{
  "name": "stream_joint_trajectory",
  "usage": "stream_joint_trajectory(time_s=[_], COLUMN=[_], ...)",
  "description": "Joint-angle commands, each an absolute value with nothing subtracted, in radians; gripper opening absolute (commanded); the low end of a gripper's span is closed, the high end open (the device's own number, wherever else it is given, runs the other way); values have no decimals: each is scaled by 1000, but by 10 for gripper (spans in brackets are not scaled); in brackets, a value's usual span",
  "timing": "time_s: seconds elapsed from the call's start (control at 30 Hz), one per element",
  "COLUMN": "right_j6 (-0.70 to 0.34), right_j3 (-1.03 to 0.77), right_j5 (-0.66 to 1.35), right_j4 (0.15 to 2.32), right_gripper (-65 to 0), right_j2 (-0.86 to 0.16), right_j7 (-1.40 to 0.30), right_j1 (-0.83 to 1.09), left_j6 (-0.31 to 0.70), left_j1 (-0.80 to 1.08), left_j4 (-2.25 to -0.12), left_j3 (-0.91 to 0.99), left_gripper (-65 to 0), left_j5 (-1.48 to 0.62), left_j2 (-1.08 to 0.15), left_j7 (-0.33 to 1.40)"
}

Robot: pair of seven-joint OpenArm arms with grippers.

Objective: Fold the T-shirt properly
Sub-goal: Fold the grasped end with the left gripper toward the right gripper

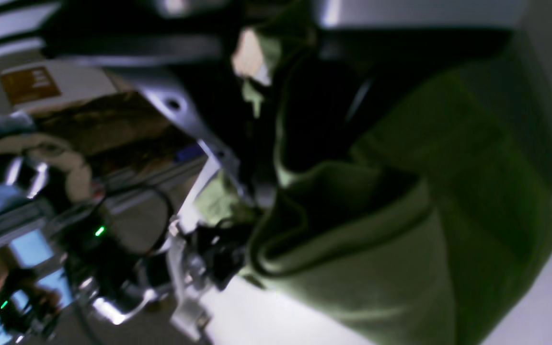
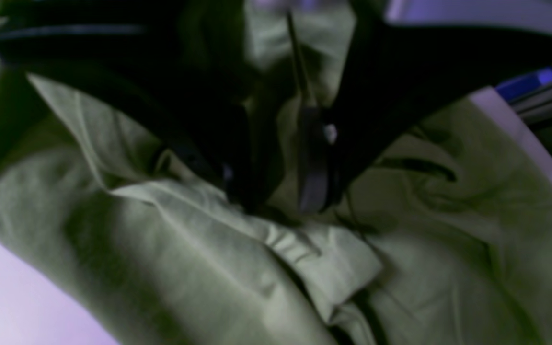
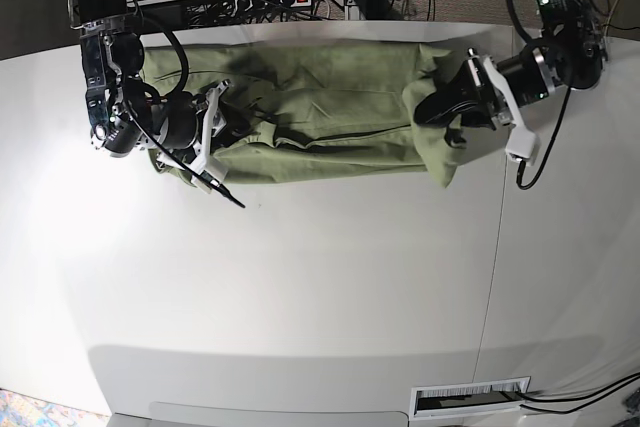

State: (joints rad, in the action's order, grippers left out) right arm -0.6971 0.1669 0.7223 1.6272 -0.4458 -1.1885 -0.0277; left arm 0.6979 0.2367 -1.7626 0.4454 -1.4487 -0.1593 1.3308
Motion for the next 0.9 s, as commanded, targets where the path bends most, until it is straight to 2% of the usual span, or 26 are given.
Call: stream_joint_trajectory(time_s=[0.0, 0.17, 0.6, 0.7, 0.73, 0.87], right_j6=[-698, -698, -698, -698, -698, -698], right_j3=[162, 162, 162, 162, 162, 162], right_j5=[736, 736, 736, 736, 736, 736], right_j4=[1641, 1641, 1641, 1641, 1641, 1641], right_gripper=[-480, -480, -480, -480, -480, -480], right_j2=[-457, -457, -463, -463, -463, -463], right_j7=[-1167, -1168, -1174, -1172, -1172, -1170], right_j1=[-45, -45, -45, -45, -45, -45], left_j6=[698, 698, 698, 698, 698, 698], left_j1=[231, 234, 235, 234, 229, 201], left_j4=[-1781, -1780, -1744, -1744, -1744, -1744], left_j3=[447, 413, 171, 173, 173, 174], left_gripper=[-650, -650, -643, -397, -355, -352], left_j5=[-1484, -1484, -1098, -1092, -1092, -1092], left_j2=[-145, -75, -42, -46, -48, -54], left_j7=[1308, 1257, 1054, 1053, 1054, 1059])
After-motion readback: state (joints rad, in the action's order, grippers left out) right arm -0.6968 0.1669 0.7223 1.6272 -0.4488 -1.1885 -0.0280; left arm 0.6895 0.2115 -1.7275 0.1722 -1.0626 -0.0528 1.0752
